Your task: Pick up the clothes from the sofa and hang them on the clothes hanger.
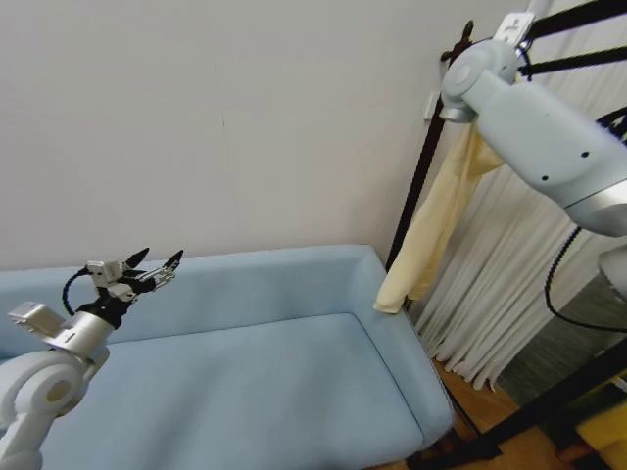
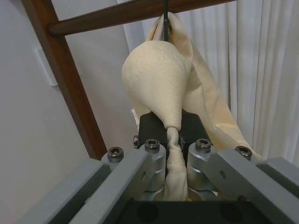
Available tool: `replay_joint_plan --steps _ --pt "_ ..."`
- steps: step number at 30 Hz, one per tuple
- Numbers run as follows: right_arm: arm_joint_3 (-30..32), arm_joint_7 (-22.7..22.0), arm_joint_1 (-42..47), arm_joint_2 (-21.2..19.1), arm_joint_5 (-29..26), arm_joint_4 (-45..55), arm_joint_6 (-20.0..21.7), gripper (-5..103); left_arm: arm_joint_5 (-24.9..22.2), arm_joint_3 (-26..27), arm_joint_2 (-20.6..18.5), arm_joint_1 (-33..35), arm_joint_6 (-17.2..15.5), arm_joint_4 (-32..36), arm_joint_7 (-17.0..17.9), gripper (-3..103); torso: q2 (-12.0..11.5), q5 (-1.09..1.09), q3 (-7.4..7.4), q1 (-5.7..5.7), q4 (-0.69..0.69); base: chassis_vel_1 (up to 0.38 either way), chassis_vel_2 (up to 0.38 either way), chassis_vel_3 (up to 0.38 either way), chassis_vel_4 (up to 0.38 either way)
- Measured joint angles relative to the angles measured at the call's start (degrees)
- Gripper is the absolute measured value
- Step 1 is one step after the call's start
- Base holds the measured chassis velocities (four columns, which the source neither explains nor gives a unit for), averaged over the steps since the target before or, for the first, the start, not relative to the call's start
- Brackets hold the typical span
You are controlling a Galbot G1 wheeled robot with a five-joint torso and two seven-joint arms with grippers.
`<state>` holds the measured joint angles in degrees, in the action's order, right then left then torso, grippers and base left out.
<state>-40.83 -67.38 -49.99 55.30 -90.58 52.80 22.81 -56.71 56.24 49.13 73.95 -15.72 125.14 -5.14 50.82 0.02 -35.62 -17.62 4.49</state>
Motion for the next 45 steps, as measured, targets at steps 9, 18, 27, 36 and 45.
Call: replay_joint_plan --steps 9,18,27,36,45 --pt "1.2 5.0 1.0 1.0 3.5 -6.5 0.3 3 0.3 -1.1 0.1 -0.4 -0.1 -0.1 0.0 100 0.0 -0.02 0.00 0.00 -0.04 0.000 0.000 0.000 0.000" --pt "1.4 5.6 2.2 0.2 3.7 -5.9 0.3 4 0.6 -2.8 -0.1 -1.7 -0.3 -0.3 0.3 100 0.0 -0.03 0.00 0.00 -0.03 0.000 0.000 0.000 0.000" --pt "1.6 5.3 3.7 -0.7 3.6 -4.4 -0.1 3 0.8 -3.3 0.0 -2.0 -0.4 0.0 0.3 100 0.0 -0.03 0.00 0.00 -0.02 0.000 0.000 0.000 0.000" --pt "1.2 5.3 3.9 -2.2 5.1 -1.9 1.3 27 1.1 -3.7 0.1 -2.1 -0.4 0.1 -0.7 100 0.0 -0.02 0.00 0.00 -0.02 0.000 0.000 0.000 0.000" --pt "1.1 2.9 4.8 -4.1 5.0 4.0 1.7 54 1.6 -4.8 0.2 -2.4 -0.3 0.1 -1.2 100 0.0 -0.02 0.00 0.00 -0.03 0.000 0.000 0.000 0.000"
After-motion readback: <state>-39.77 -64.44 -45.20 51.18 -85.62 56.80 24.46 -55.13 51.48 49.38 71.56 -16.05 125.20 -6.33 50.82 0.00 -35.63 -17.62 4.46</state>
